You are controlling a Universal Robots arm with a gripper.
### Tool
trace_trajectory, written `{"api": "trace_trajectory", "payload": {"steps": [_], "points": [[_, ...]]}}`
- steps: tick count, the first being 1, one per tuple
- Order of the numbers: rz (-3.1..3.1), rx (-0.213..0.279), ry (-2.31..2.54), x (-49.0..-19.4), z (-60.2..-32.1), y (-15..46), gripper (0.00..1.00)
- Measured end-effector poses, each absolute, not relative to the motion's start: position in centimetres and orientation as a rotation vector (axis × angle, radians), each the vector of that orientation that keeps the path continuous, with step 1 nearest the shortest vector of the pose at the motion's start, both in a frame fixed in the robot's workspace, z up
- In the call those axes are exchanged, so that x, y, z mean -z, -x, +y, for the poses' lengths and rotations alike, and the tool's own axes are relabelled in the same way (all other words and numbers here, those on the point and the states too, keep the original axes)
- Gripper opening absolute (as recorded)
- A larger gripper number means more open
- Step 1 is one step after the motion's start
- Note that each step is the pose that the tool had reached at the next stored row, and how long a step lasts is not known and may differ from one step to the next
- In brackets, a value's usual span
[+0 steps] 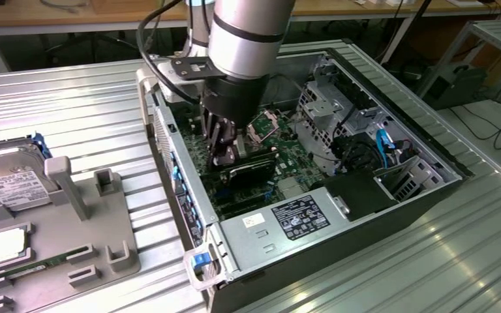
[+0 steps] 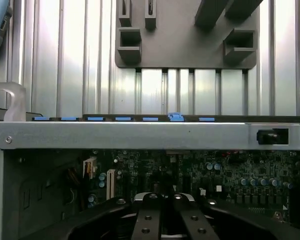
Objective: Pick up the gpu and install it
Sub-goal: 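Press down on the gpu until it lock into place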
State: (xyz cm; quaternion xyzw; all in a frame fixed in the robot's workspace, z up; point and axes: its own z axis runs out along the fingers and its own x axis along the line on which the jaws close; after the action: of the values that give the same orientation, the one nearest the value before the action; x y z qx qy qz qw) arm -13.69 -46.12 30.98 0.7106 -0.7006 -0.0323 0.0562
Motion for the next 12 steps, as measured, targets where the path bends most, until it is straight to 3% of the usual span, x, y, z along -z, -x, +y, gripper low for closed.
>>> {"api": "trace_trajectory", "payload": {"steps": [12], "points": [[-2.058, 0.225, -2.092, -30.8, -44.5, 13.2, 0.11]]}}
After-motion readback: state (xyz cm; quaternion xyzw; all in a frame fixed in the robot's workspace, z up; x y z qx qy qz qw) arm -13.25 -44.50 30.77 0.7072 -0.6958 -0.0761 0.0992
